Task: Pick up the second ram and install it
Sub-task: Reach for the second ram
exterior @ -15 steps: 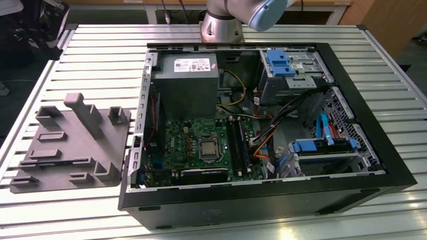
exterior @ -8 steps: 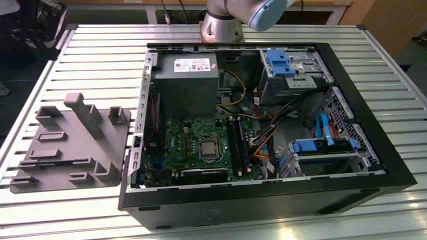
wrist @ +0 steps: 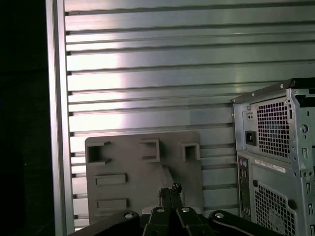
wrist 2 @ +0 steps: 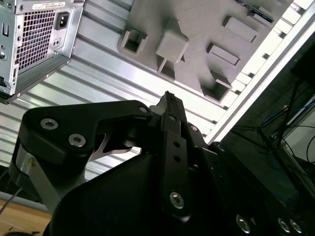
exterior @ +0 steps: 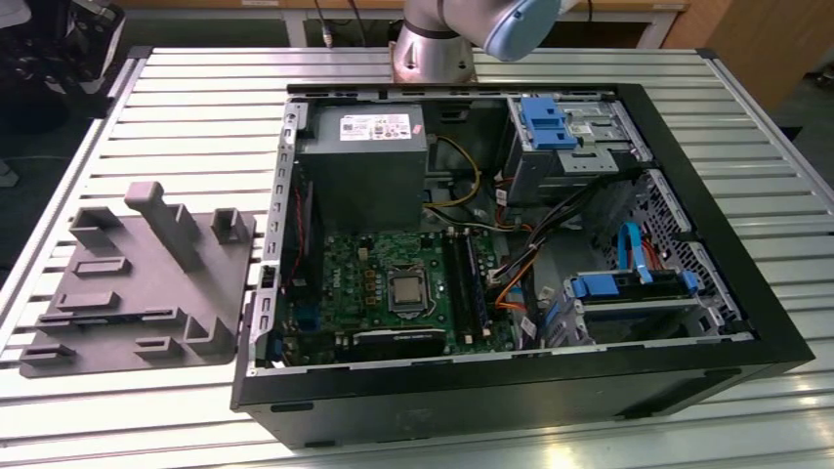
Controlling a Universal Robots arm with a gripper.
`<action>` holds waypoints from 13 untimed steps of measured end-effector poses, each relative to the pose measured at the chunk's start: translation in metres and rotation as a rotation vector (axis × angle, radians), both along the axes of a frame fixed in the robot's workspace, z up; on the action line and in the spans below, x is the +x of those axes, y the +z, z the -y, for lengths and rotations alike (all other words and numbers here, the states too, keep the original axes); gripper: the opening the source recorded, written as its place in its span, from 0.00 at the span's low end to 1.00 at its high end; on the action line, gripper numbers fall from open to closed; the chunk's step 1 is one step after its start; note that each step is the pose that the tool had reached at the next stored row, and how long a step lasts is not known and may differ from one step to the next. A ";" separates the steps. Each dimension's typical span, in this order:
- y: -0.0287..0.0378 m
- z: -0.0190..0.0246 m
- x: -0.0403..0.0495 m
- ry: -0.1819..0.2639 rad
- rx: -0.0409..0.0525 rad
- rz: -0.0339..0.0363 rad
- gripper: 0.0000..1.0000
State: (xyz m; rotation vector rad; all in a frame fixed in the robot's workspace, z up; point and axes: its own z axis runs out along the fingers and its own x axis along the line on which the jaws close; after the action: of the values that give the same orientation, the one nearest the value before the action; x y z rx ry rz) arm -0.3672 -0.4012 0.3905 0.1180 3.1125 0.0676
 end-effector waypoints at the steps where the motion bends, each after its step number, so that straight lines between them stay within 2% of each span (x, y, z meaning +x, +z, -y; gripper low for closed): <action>1: 0.0000 0.0000 -0.0005 0.000 0.0000 0.0000 0.11; 13: -0.0003 0.0000 -0.0066 0.000 0.0000 0.0000 0.11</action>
State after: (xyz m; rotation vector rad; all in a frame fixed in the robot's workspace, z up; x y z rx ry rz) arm -0.3738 -0.4012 0.3903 0.1180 3.1125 0.0677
